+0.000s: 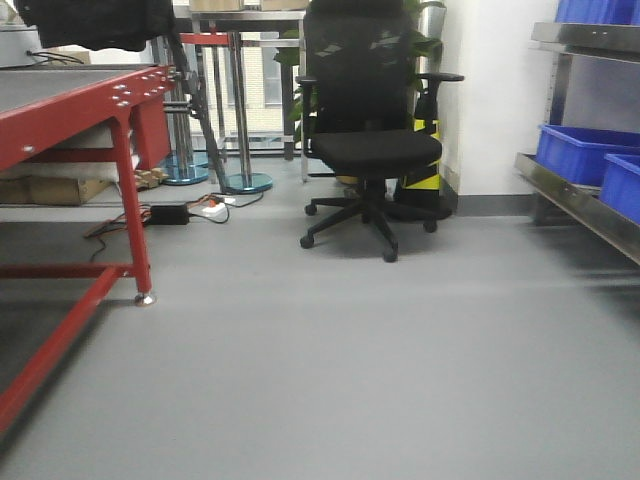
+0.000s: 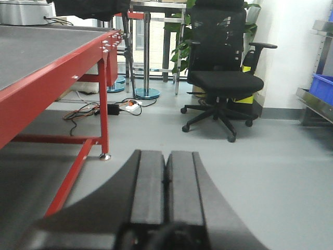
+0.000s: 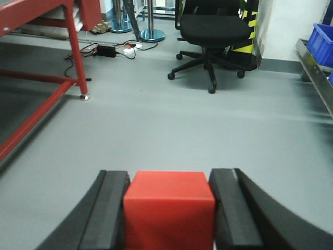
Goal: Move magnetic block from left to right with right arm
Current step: 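Turn the base past the chair toward the second carpeted table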
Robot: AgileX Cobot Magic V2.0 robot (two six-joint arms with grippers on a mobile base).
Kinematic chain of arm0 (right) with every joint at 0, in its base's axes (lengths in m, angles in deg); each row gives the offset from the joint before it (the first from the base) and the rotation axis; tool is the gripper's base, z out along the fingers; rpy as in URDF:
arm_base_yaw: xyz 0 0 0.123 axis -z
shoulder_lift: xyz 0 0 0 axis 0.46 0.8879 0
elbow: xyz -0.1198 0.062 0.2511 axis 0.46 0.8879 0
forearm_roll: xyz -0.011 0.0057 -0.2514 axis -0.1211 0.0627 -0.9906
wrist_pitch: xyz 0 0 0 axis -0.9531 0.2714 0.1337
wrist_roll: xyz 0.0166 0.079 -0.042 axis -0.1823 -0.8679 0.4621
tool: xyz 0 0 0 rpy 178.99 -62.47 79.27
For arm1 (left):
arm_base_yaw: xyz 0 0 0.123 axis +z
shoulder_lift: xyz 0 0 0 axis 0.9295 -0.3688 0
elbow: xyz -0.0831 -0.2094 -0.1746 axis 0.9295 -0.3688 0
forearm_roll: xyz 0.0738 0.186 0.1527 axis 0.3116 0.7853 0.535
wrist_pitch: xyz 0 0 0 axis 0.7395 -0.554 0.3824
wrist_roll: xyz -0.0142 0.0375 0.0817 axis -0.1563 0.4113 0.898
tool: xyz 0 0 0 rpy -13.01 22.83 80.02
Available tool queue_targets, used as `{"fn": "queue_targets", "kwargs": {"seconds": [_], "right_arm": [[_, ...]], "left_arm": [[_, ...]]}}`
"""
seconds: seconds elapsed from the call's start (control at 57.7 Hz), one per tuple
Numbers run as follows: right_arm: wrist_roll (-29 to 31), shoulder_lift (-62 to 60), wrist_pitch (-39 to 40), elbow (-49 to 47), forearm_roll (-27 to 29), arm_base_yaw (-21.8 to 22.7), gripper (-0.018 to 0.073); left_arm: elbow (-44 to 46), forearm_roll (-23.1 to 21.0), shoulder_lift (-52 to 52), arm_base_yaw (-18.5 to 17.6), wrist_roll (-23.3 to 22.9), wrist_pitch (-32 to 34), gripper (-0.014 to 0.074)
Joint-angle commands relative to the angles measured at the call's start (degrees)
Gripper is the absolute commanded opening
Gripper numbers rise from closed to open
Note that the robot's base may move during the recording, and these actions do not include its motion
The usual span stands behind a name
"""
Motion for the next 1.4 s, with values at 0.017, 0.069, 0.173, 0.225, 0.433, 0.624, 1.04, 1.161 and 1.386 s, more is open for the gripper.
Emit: {"fn": "queue_targets", "kwargs": {"seconds": [0.017, 0.069, 0.173, 0.225, 0.433, 0.624, 1.04, 1.161, 1.386], "right_arm": [[0.46, 0.58, 4.98, -1.61, -1.07, 0.32, 0.0235], [0.46, 0.58, 4.98, -1.61, -1.07, 0.32, 0.0235], [0.46, 0.58, 4.98, -1.61, -1.07, 0.32, 0.0235], [0.46, 0.58, 4.98, -1.61, -1.07, 0.32, 0.0235], [0.46, 0.58, 4.98, -1.61, -1.07, 0.32, 0.0235], [0.46, 0.58, 4.98, -1.61, -1.07, 0.32, 0.0235], [0.46, 0.58, 4.97, -1.61, -1.07, 0.32, 0.0235], [0.46, 0.58, 4.97, -1.61, -1.07, 0.32, 0.0235], [0.46, 0.58, 4.97, -1.61, -1.07, 0.32, 0.0235]], "left_arm": [[-0.45, -0.27, 0.54, -0.01, -0.34, 4.83, -0.0126], [-0.45, -0.27, 0.54, -0.01, -0.34, 4.83, -0.0126], [-0.45, -0.27, 0.54, -0.01, -0.34, 4.83, -0.0126], [-0.45, -0.27, 0.54, -0.01, -0.34, 4.83, -0.0126], [-0.45, -0.27, 0.54, -0.01, -0.34, 4.83, -0.0126], [-0.45, -0.27, 0.54, -0.01, -0.34, 4.83, -0.0126], [-0.45, -0.27, 0.54, -0.01, -0.34, 4.83, -0.0126], [-0.45, -0.27, 0.54, -0.01, -0.34, 4.83, -0.0126], [-0.45, -0.27, 0.54, -0.01, -0.34, 4.83, -0.0126]]}}
